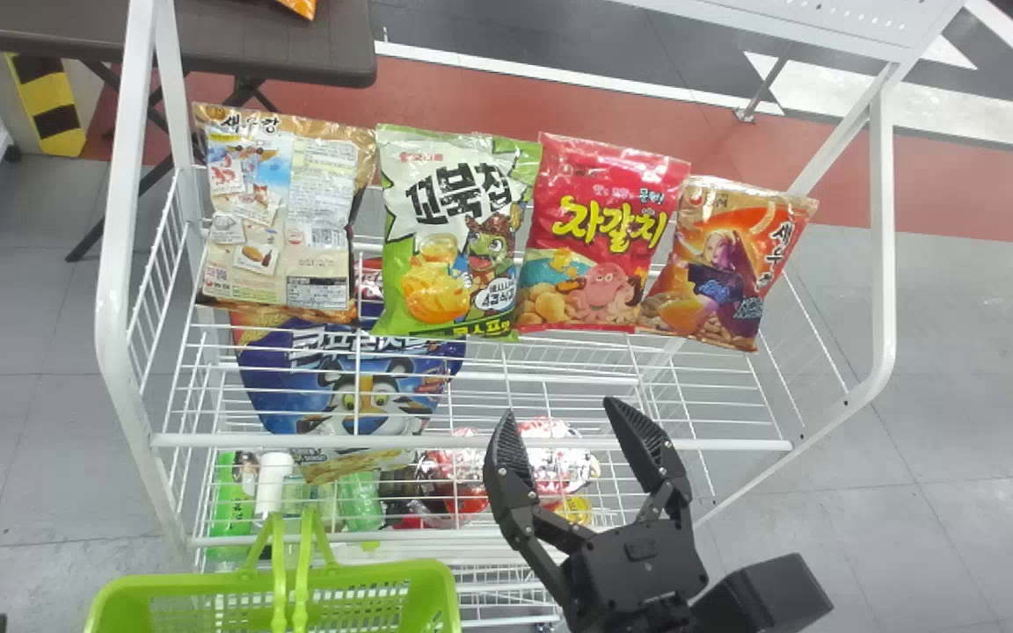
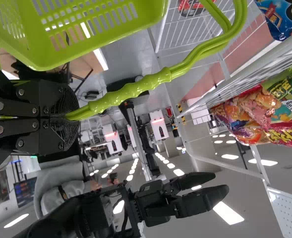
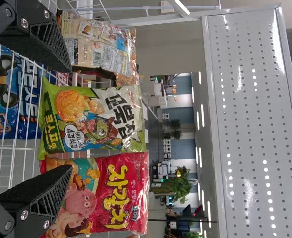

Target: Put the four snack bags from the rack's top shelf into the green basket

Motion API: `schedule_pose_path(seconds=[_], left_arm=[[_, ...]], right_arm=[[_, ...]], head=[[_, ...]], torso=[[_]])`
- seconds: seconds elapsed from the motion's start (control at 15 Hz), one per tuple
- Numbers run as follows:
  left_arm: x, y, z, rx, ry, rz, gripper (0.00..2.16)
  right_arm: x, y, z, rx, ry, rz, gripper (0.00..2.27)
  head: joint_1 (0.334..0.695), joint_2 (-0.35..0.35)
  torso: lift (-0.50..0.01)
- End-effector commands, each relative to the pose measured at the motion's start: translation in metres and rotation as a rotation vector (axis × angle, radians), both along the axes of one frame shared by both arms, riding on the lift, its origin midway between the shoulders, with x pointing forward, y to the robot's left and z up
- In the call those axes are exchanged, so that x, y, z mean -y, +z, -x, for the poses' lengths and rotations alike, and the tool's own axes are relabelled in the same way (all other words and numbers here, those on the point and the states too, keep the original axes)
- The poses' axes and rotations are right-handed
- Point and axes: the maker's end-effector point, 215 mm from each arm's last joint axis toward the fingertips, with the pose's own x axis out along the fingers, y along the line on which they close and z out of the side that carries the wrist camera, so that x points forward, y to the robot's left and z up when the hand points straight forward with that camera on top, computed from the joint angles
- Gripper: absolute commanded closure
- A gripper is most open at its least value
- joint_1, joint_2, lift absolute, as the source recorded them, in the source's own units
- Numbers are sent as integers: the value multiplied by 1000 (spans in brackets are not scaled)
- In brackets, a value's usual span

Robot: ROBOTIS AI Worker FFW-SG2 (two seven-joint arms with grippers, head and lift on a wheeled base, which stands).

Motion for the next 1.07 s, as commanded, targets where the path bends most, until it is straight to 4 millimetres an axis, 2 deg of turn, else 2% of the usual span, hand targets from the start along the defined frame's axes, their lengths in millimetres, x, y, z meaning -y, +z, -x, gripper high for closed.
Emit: schedule_pose_path(seconds=[0.0,0.67,0.8,0.93,1.0], left_arm=[[0,-1,2,-4,-1,-2,2118],[0,-1,5,-10,-2,0,2118],[1,-1,6,-12,-4,1,2118],[2,-1,5,-6,-8,-1,2118],[4,-1,4,-5,-11,1,2118]], right_arm=[[0,0,0,0,0,0,140],[0,-5,-4,-9,2,5,140],[-10,-10,-25,-18,19,16,140],[-37,-15,-60,-43,61,12,144],[-58,-23,-82,-77,95,19,144]], head=[[695,-316],[695,-319],[695,-317],[695,-298],[695,-281]], torso=[[0],[0],[0],[0],[0]])
